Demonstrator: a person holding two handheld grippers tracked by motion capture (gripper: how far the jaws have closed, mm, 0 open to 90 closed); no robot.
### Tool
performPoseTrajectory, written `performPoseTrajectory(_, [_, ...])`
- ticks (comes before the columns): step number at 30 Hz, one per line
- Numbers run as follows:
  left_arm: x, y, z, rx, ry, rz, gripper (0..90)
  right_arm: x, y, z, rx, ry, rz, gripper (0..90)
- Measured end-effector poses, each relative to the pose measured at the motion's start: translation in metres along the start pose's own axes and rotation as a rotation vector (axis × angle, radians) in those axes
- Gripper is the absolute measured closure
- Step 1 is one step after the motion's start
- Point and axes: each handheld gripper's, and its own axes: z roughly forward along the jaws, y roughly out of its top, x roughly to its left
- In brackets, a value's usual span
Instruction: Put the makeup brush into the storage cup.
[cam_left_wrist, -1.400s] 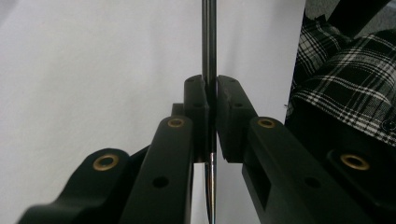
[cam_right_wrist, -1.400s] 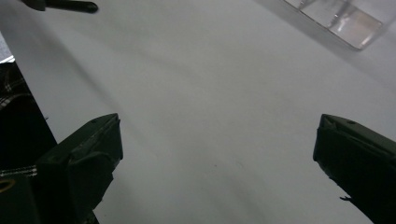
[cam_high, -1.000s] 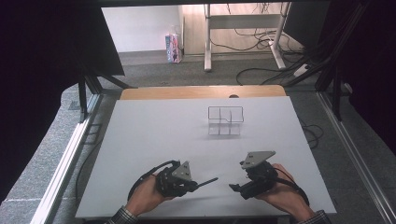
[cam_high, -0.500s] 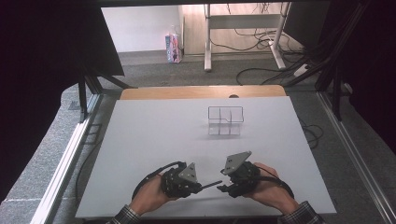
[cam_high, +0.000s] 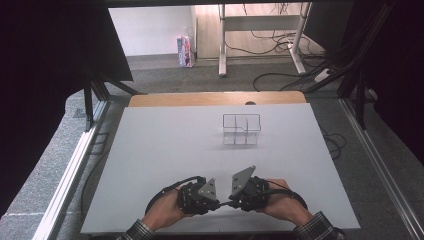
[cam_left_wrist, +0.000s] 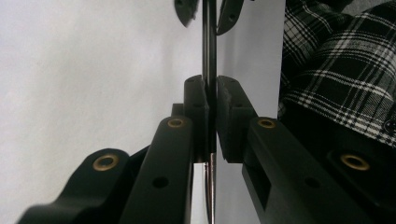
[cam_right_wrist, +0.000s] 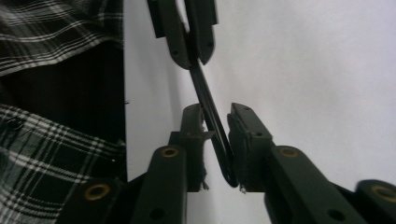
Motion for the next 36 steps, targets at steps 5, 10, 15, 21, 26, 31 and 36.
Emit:
performPoseTrajectory(5, [0.004, -0.003, -0.005, -0.045, 0.016, -0.016, 84.7, 0.002, -0.001, 0.003, 0.022, 0.049, 0.002, 83.6])
performPoseTrajectory(10, [0.008, -0.010, -0.015, -0.094, 0.049, -0.043, 70.6, 0.001, -0.003, 0.000, 0.019, 0.045, 0.029, 83.6])
performPoseTrajectory(15, [0.011, -0.019, -0.027, -0.129, 0.085, -0.068, 52.8, 0.000, -0.007, -0.010, -0.015, 0.023, 0.052, 83.6])
performPoseTrajectory(21, [0.011, -0.029, -0.031, -0.121, 0.103, -0.066, 42.8, -0.001, -0.013, -0.021, -0.073, 0.013, 0.073, 83.6])
performPoseTrajectory(26, [0.009, -0.030, -0.025, -0.091, 0.108, -0.031, 47.0, 0.000, -0.013, -0.027, -0.101, 0.018, 0.071, 83.6])
performPoseTrajectory(31, [0.007, -0.029, -0.022, -0.082, 0.089, 0.017, 60.8, 0.002, -0.012, -0.027, -0.101, 0.030, 0.057, 83.6])
performPoseTrajectory(36, [0.005, -0.029, -0.022, -0.074, 0.071, 0.047, 73.3, 0.002, -0.012, -0.026, -0.093, 0.039, 0.039, 83.6])
